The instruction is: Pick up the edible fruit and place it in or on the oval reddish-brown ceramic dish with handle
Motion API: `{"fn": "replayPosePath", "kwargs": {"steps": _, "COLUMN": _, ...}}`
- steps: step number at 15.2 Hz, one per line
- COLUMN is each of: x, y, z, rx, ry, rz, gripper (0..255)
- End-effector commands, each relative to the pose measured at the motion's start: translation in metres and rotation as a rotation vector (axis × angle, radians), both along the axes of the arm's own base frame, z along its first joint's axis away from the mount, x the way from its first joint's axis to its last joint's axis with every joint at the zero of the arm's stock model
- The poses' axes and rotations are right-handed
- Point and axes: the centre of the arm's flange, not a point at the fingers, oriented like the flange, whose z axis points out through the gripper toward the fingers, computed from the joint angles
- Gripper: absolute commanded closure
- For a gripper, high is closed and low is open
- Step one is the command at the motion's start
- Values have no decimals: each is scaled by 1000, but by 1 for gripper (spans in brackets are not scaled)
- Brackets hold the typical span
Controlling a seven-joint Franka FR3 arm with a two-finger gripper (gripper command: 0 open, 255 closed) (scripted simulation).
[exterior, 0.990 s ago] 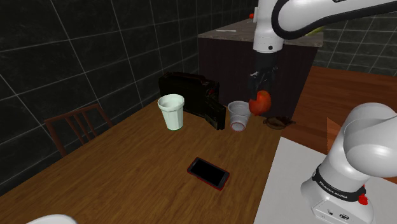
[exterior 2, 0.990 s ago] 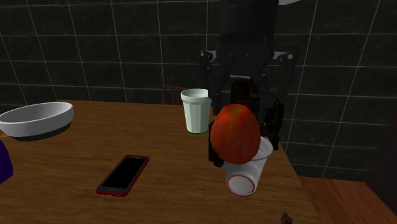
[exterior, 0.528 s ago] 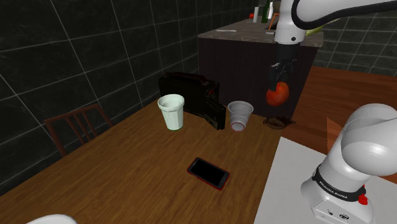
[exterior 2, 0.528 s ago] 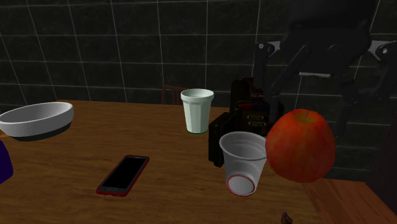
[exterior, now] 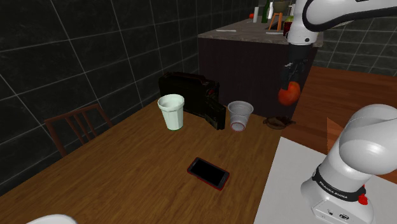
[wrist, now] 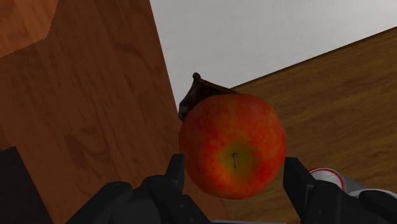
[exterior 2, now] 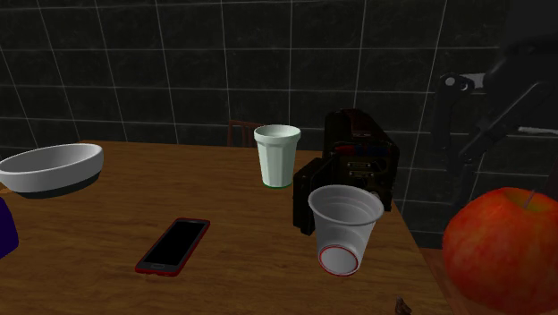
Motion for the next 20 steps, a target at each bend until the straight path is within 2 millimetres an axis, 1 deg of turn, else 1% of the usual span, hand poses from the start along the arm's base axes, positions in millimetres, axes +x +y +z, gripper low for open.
{"fn": "replayPosePath", "kwargs": {"steps": 1, "x": -1, "y": -1, "z": -10, "rx": 0, "ry": 0, "rz": 0, "gripper": 255}}
{"fn": "replayPosePath", "kwargs": {"steps": 16, "x": -1, "y": -1, "z": -91, "rx": 0, "ry": 0, "rz": 0, "gripper": 255}}
{"fn": "replayPosePath", "kwargs": {"steps": 20, "x": -1, "y": -1, "z": -91, "rx": 0, "ry": 0, "rz": 0, "gripper": 255}}
